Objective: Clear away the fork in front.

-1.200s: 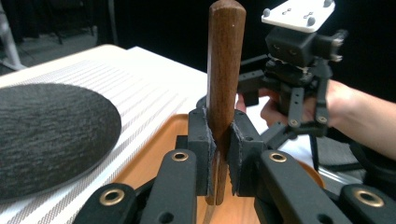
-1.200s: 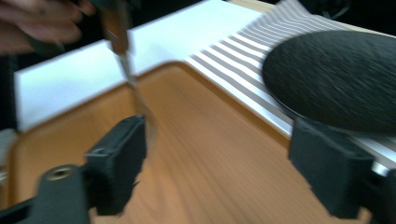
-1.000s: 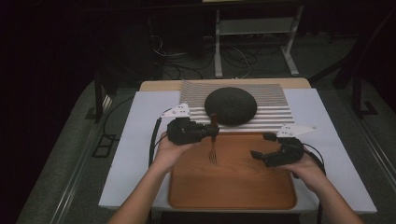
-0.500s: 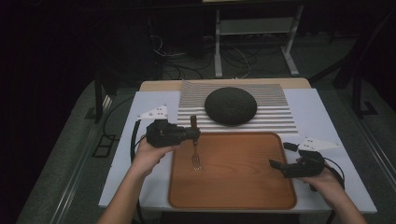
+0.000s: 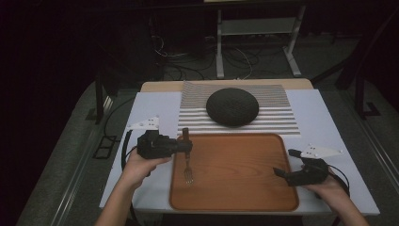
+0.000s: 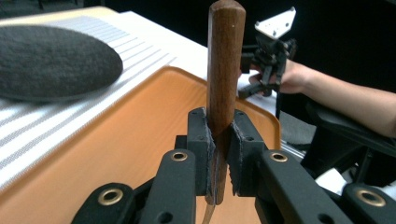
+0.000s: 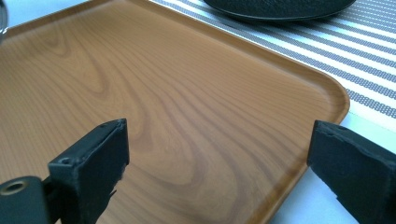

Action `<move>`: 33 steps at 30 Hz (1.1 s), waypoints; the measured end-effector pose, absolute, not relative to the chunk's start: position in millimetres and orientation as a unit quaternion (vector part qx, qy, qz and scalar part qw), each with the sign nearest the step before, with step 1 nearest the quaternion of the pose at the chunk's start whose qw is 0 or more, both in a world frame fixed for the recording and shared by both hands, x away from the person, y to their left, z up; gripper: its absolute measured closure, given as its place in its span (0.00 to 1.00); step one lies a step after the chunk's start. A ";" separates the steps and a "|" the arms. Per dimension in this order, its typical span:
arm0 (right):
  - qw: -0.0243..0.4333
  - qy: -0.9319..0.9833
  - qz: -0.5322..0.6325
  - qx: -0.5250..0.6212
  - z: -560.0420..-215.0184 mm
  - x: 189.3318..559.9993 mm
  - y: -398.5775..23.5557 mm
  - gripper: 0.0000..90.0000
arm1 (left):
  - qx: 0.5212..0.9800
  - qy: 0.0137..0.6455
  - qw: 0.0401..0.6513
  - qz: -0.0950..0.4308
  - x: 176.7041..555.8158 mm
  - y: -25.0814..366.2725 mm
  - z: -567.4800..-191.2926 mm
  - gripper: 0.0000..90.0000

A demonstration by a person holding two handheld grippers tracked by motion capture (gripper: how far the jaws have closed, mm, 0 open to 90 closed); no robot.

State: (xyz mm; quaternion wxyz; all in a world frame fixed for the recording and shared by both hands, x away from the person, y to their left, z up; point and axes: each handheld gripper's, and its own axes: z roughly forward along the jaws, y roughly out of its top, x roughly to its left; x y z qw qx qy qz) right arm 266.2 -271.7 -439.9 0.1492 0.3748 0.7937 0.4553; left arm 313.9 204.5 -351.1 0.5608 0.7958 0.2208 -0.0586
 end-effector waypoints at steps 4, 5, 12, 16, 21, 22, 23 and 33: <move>0.150 0.795 0.453 0.375 -440.6 266.3 -271.1 0.06 | 0.799 0.231 0.552 -0.061 312.6 208.4 -359.5 0.89; 0.150 0.795 0.452 0.375 -440.7 266.3 -270.9 0.06 | 0.801 0.233 0.548 -0.059 313.7 208.5 -361.5 0.89; 0.151 0.798 0.450 0.372 -440.5 266.8 -269.2 0.06 | 0.801 0.229 0.552 -0.038 320.4 208.1 -370.3 0.87; 0.153 0.798 0.447 0.374 -441.2 268.0 -268.1 0.06 | 0.802 0.241 0.547 -0.017 327.7 209.4 -377.1 0.84; 0.155 0.801 0.443 0.372 -441.6 267.8 -267.2 0.06 | 0.802 0.263 0.537 0.003 338.1 208.9 -388.9 0.80; 0.155 0.801 0.443 0.371 -441.6 267.9 -267.1 0.06 | 0.801 0.268 0.535 0.002 340.2 208.9 -391.4 0.79; 0.155 0.801 0.442 0.371 -441.6 268.0 -267.0 0.06 | 0.802 0.271 0.532 0.003 341.9 208.5 -394.0 0.79; 0.156 0.803 0.439 0.371 -441.9 268.1 -267.0 0.06 | 0.808 0.296 0.509 0.001 348.8 202.5 -413.3 0.73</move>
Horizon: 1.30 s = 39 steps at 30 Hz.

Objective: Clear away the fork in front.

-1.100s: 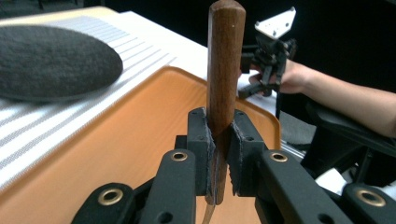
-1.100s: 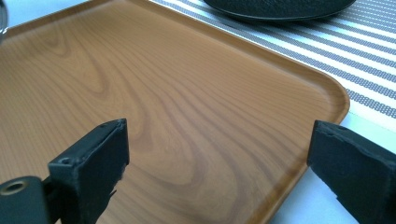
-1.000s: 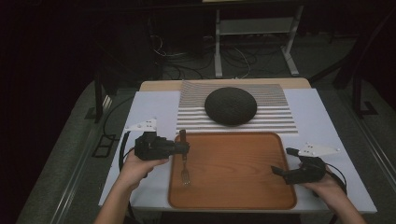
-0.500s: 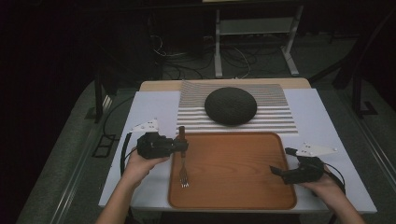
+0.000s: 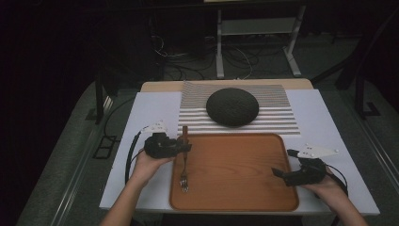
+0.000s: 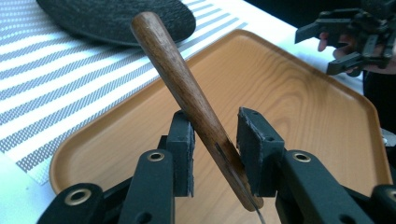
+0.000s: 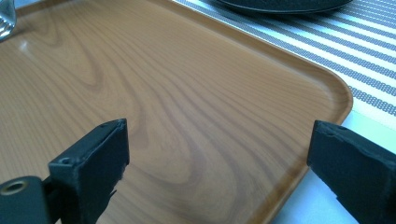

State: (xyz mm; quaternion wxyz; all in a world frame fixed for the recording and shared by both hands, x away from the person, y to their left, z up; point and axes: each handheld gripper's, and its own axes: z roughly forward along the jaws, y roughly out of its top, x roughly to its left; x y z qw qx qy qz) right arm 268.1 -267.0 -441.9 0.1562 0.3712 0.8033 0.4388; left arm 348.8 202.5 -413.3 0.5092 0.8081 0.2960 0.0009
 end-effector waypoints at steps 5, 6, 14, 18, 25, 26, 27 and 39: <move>0.156 0.804 0.438 0.371 -441.9 268.4 -266.7 0.06 | 0.812 0.307 0.497 0.001 349.5 198.0 -423.7 0.71; 0.155 0.804 0.438 0.371 -441.9 268.4 -266.4 0.06 | 0.814 0.309 0.492 0.001 349.7 196.7 -426.2 0.70; 0.154 0.811 0.431 0.364 -442.9 268.4 -263.5 0.06 | 0.826 0.309 0.472 -0.004 351.4 187.9 -436.5 0.70; 0.153 0.812 0.430 0.363 -443.1 268.6 -263.3 0.06 | 0.830 0.311 0.463 -0.008 351.9 185.6 -441.2 0.70; 0.153 0.813 0.429 0.362 -443.3 268.7 -263.1 0.06 | 0.839 0.313 0.444 -0.009 354.3 182.6 -446.6 0.70; 0.154 0.813 0.429 0.362 -443.3 268.8 -263.1 0.06 | 0.840 0.315 0.442 -0.009 354.6 182.5 -447.3 0.69; 0.154 0.813 0.429 0.362 -443.3 268.8 -263.1 0.06 | 0.841 0.316 0.440 -0.010 354.9 182.4 -447.9 0.69; 0.155 0.814 0.425 0.364 -444.0 269.2 -262.8 0.06 | 0.842 0.317 0.436 -0.005 355.7 182.4 -448.8 0.66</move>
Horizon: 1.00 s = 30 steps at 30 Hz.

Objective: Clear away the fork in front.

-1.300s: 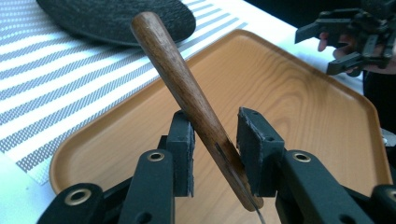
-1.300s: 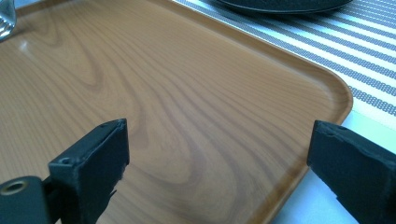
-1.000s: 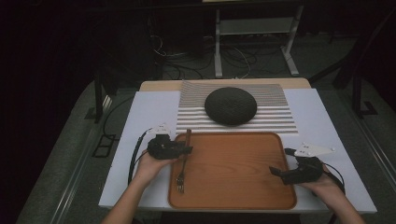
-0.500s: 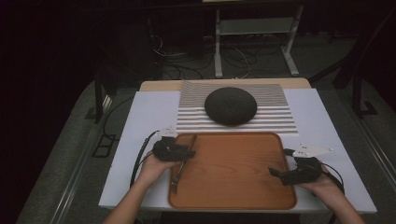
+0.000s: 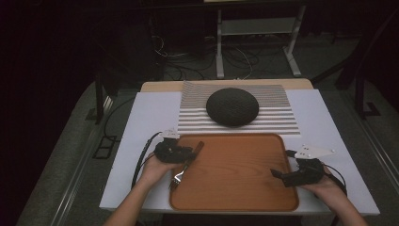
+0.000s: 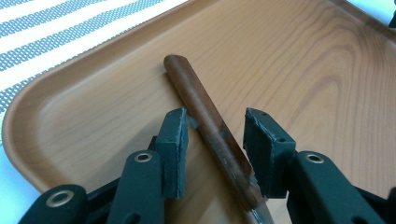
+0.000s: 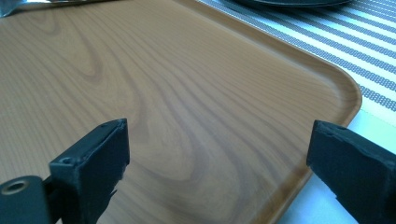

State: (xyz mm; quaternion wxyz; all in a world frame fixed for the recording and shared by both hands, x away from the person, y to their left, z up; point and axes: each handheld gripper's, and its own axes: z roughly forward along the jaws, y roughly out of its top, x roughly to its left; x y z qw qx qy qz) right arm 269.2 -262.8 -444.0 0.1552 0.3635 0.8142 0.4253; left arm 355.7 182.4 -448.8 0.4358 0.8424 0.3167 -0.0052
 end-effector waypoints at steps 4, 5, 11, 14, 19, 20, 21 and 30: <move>0.155 0.814 0.426 0.364 -444.0 269.4 -262.9 0.06 | 0.833 0.317 0.454 -0.002 354.6 183.4 -443.8 0.69; 0.155 0.813 0.427 0.364 -444.1 269.5 -263.0 0.06 | 0.832 0.314 0.457 -0.002 354.1 183.1 -442.1 0.71; 0.151 0.810 0.431 0.367 -445.4 271.0 -265.4 0.06 | 0.837 0.288 0.465 -0.003 349.2 170.1 -434.1 0.92; 0.152 0.811 0.431 0.365 -445.5 270.3 -267.8 0.06 | 0.850 0.274 0.451 -0.007 347.1 160.6 -435.8 0.98; 0.154 0.808 0.433 0.369 -444.4 270.3 -270.4 0.07 | 0.866 0.263 0.426 -0.008 344.3 151.1 -441.5 0.99; 0.155 0.808 0.433 0.369 -444.3 270.3 -270.4 0.06 | 0.869 0.262 0.421 -0.005 344.3 150.5 -442.3 0.99; 0.155 0.808 0.433 0.368 -444.4 270.2 -270.1 0.06 | 0.871 0.262 0.415 -0.001 344.3 149.8 -443.2 0.99; 0.160 0.810 0.429 0.366 -443.0 268.1 -268.0 0.06 | 0.878 0.273 0.393 0.019 346.6 158.7 -445.3 0.99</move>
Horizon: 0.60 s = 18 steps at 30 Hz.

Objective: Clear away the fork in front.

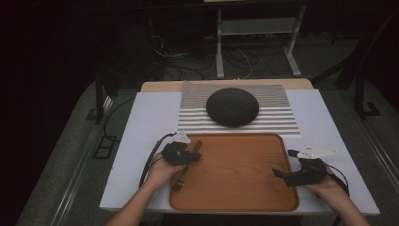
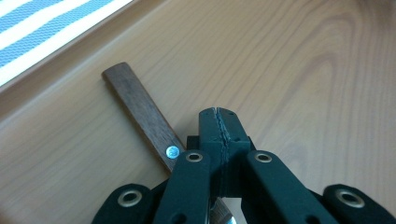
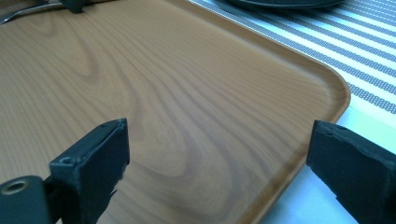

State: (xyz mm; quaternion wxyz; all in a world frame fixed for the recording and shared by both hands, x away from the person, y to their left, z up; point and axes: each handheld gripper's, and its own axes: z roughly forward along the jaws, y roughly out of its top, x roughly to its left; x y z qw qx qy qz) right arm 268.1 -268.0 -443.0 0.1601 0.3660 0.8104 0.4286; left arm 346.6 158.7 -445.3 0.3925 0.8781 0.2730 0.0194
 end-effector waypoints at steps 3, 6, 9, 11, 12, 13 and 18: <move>0.163 0.811 0.426 0.366 -442.5 266.8 -267.2 0.06 | 0.879 0.276 0.388 0.027 347.4 163.8 -444.5 0.99; 0.164 0.810 0.427 0.367 -441.8 265.5 -267.1 0.06 | 0.878 0.280 0.387 0.031 349.2 168.9 -444.3 0.99; 0.164 0.809 0.428 0.368 -441.8 266.2 -267.5 0.06 | 0.876 0.288 0.386 0.032 351.0 174.3 -444.2 0.99; 0.164 0.809 0.428 0.368 -442.3 266.6 -267.7 0.06 | 0.875 0.294 0.384 0.035 351.8 178.5 -443.7 0.99; 0.164 0.810 0.427 0.367 -442.3 266.7 -267.9 0.06 | 0.874 0.296 0.384 0.036 352.3 180.9 -443.5 0.99; 0.163 0.810 0.428 0.367 -442.4 266.7 -268.0 0.06 | 0.873 0.298 0.384 0.037 352.6 183.2 -443.3 0.98; 0.163 0.809 0.429 0.367 -441.9 266.3 -268.7 0.06 | 0.867 0.308 0.390 0.042 353.9 192.1 -441.6 0.97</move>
